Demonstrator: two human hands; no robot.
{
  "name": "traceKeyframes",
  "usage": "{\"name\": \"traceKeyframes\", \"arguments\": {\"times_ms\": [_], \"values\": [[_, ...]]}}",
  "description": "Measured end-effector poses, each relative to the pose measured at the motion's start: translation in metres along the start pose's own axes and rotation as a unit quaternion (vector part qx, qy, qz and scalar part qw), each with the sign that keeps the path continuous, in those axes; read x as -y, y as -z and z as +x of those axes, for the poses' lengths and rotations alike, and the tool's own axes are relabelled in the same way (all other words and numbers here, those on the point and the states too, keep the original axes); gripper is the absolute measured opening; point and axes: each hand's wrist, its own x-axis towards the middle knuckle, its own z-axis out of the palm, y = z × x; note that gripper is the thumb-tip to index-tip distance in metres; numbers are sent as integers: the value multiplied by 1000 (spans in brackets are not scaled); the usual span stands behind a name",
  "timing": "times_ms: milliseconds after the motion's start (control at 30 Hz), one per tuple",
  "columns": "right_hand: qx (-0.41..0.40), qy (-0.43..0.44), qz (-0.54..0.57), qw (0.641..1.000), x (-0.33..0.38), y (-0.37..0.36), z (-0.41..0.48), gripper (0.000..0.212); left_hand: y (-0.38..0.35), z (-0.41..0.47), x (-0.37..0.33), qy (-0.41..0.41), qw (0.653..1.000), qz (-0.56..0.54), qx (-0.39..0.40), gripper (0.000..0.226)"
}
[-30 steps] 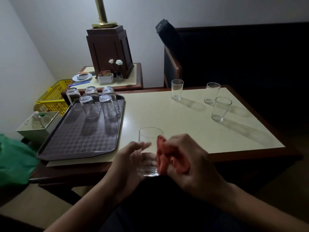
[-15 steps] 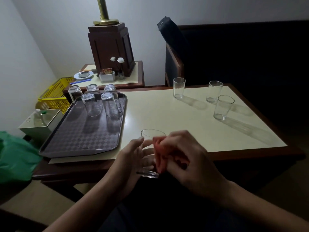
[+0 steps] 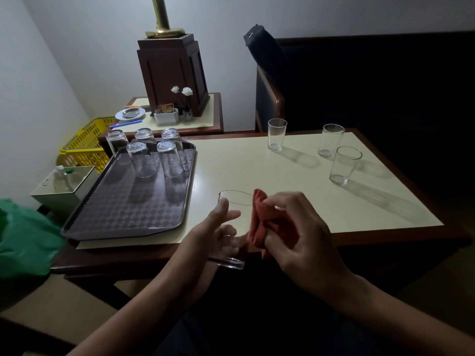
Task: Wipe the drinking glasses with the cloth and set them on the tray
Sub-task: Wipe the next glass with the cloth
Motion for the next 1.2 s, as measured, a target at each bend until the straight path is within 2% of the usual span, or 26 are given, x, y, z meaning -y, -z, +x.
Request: {"name": "traceKeyframes", "arguments": {"times_ms": [100, 167, 267, 333, 367, 467, 533, 633, 700, 733, 900, 967, 1067, 1200], "values": [[61, 112, 6, 992, 12, -6, -13, 29, -2, 3, -2, -7, 1000, -10, -15, 65], [91, 125, 24, 988, 16, -9, -14, 29, 0, 1, -2, 3, 1000, -7, -22, 63], [27, 29, 22, 999, 6, -4, -1, 35, 1, 0, 1, 19, 1000, -19, 1, 79], [-5, -32, 18, 999, 2, 1, 3, 39, -3, -1, -1, 16, 1000, -10, 0, 79], [-4, -30, 14, 999, 2, 1, 1, 39, -4, 0, -1, 5, 1000, -4, -8, 75], [59, 75, 14, 995, 12, -6, -13, 34, -1, 4, -2, -24, 999, 7, -37, 68], [98, 105, 24, 989, 15, -10, -19, 32, 2, 3, -2, -12, 1000, 4, -21, 67], [43, 33, 20, 998, 7, -7, -8, 34, 2, -1, -2, 14, 1000, -11, 4, 73], [2, -39, 35, 999, 4, -1, -2, 36, 0, -2, -2, 4, 1000, 5, 3, 75], [-5, -41, 34, 999, 5, 0, -2, 37, -3, -3, -3, -4, 1000, 11, 3, 74], [91, 89, 28, 991, 15, -10, -17, 28, -4, 2, -3, -6, 1000, 2, -28, 68], [79, 51, 40, 995, 12, -8, -12, 30, 0, 3, -3, 4, 1000, 12, -18, 70], [25, -109, 110, 988, 4, 1, 1, 30, 1, 1, -2, 7, 999, 34, -5, 77], [24, -125, 109, 986, 8, 0, -4, 27, -9, -1, -5, -8, 999, 42, 2, 69]]}}
